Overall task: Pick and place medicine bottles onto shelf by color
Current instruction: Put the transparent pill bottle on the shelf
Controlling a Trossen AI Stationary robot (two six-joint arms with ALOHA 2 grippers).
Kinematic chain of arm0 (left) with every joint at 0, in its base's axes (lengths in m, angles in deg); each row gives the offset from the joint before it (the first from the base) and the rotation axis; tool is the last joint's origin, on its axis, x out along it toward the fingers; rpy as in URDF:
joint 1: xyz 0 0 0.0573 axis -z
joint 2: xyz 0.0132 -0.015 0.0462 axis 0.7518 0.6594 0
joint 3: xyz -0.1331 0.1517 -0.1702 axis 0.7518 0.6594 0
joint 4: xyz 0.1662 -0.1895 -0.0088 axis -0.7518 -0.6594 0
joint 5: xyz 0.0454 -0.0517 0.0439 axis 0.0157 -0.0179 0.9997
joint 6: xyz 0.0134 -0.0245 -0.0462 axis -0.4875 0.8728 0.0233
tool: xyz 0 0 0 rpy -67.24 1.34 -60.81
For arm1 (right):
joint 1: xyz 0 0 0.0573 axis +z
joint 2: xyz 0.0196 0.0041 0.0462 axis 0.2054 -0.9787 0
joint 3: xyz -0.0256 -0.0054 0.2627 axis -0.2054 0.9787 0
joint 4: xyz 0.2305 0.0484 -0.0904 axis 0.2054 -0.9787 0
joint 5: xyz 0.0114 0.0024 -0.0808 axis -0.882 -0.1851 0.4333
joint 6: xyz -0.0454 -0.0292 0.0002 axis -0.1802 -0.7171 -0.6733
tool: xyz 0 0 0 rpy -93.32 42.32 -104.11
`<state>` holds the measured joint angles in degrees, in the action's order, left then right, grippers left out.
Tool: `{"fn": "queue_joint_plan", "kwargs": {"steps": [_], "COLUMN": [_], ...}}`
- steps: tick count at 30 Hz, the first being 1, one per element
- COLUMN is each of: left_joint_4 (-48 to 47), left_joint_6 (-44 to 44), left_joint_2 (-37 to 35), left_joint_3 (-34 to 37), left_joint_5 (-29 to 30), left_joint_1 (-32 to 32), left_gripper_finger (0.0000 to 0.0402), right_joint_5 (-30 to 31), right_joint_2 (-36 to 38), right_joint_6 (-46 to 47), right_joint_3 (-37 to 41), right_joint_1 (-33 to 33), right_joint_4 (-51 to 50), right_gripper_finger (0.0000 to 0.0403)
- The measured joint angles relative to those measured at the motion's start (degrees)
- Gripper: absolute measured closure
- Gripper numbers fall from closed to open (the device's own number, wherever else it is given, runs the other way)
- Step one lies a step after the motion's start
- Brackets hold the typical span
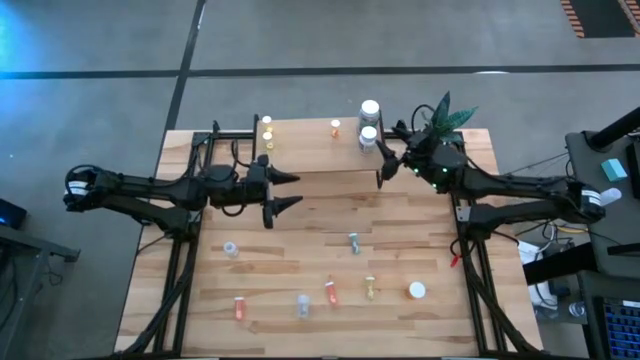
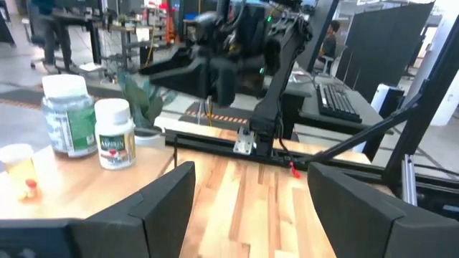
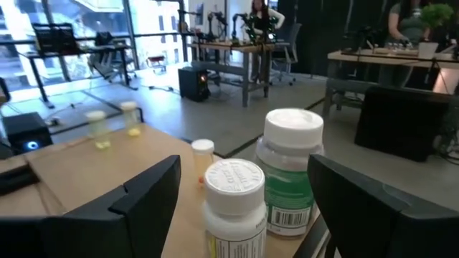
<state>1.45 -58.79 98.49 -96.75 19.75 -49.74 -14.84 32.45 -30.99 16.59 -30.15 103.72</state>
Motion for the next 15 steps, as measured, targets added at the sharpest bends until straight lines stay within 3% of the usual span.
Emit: {"fn": "queue_joint_plan", "kwargs": {"steps": [3,10,15], "left_joint_4": [-2.2,-12.0,-13.7], "left_joint_6": [0.5,3.7,5.0], "left_joint_2": [0.0,-2.7,-5.9], "left_joint_3": [0.0,-1.2,-1.5], "left_joint_5": [0.0,-0.4,-0.5], "left_joint_1": [0.0,0.0,0.0], "left_gripper_finger": [0.0148,0.0148,0.0148], "right_joint_5": [-0.7,-9.0,-10.9], "right_joint_2": [2.7,7.2,9.5], "right_joint_6": [0.0,-0.1,-1.2], "right_joint_3": [0.3,0.4,0.5], "right_joint_1": [1.5,4.5,7.2], "right_joint_4": [-2.0,-4.9,-5.1], "right_gripper_finger": [0.011,0.011,0.011]}}
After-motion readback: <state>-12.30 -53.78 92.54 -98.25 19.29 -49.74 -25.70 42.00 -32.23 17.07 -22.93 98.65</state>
